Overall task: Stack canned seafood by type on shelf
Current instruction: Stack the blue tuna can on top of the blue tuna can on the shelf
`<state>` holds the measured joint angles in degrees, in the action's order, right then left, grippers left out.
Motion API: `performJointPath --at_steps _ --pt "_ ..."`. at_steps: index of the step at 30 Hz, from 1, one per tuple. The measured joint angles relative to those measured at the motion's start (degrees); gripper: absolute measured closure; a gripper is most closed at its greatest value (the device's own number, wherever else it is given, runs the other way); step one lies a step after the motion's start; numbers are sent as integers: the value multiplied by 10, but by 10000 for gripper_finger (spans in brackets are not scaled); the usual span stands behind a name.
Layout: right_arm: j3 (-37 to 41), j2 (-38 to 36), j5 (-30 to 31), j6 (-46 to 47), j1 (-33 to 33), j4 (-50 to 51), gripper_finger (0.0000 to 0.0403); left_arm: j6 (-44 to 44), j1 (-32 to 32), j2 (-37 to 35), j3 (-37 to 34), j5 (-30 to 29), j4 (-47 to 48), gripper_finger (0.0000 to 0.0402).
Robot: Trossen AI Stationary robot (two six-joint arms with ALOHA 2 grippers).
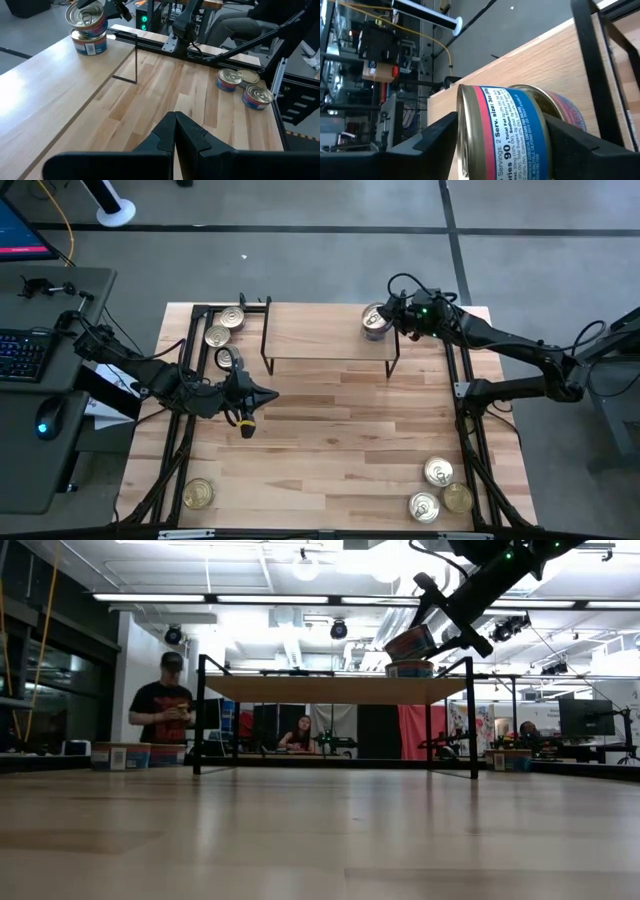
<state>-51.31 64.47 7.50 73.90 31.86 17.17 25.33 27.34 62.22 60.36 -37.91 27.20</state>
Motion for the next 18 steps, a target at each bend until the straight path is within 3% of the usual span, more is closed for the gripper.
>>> performJointPath --at_steps 8,18 --pt "0 8 3 44 0 -2 90 -1 0 0 0 0 0 401" --pt "-1 8 6 -24 -14 -76 86 -1 0 0 0 0 17 402"
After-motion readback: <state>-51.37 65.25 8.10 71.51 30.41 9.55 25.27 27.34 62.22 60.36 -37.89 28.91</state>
